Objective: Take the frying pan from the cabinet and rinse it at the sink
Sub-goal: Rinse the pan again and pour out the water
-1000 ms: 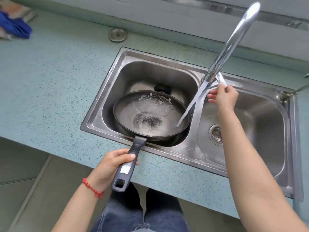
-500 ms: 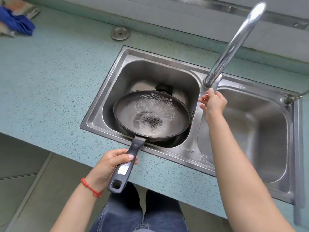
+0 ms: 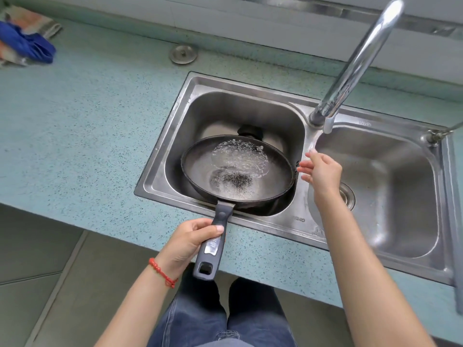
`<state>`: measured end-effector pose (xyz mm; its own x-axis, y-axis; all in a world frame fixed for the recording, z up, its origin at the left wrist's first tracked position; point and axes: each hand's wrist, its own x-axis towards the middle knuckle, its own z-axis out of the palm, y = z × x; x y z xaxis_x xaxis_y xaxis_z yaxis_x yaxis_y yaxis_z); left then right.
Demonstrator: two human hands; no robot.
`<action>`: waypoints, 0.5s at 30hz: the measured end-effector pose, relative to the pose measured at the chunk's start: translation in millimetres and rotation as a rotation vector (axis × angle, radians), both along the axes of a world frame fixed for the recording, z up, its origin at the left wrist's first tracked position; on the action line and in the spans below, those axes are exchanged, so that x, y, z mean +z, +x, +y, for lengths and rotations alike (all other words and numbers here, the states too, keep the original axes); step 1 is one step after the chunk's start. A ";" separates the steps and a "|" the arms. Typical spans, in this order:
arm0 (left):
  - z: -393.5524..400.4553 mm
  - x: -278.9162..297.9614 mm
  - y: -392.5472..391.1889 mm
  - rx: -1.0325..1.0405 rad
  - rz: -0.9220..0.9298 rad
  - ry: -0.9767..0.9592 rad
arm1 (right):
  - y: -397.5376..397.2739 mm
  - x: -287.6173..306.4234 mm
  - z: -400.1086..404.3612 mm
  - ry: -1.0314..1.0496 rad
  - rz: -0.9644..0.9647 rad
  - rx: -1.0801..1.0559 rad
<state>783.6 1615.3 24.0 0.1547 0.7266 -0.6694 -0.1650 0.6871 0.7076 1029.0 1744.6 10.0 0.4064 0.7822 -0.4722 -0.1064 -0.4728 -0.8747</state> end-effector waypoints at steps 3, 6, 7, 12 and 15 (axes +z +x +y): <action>1.9 -3.2 -2.7 -0.055 0.007 0.026 | -29.4 18.2 -44.8 -0.026 0.002 0.060; 4.7 -8.6 -7.2 -0.124 -0.007 0.050 | -64.2 37.4 -92.2 -0.080 0.004 0.147; 6.0 -9.3 -8.9 -0.152 -0.013 0.057 | -76.5 41.6 -106.6 -0.117 0.000 0.186; 13.7 -16.3 -18.0 -0.257 -0.053 0.065 | -128.8 50.5 -152.4 -0.292 -0.062 0.344; 18.8 -19.3 -18.5 -0.297 -0.080 0.030 | -146.3 46.2 -155.9 -0.330 -0.149 0.397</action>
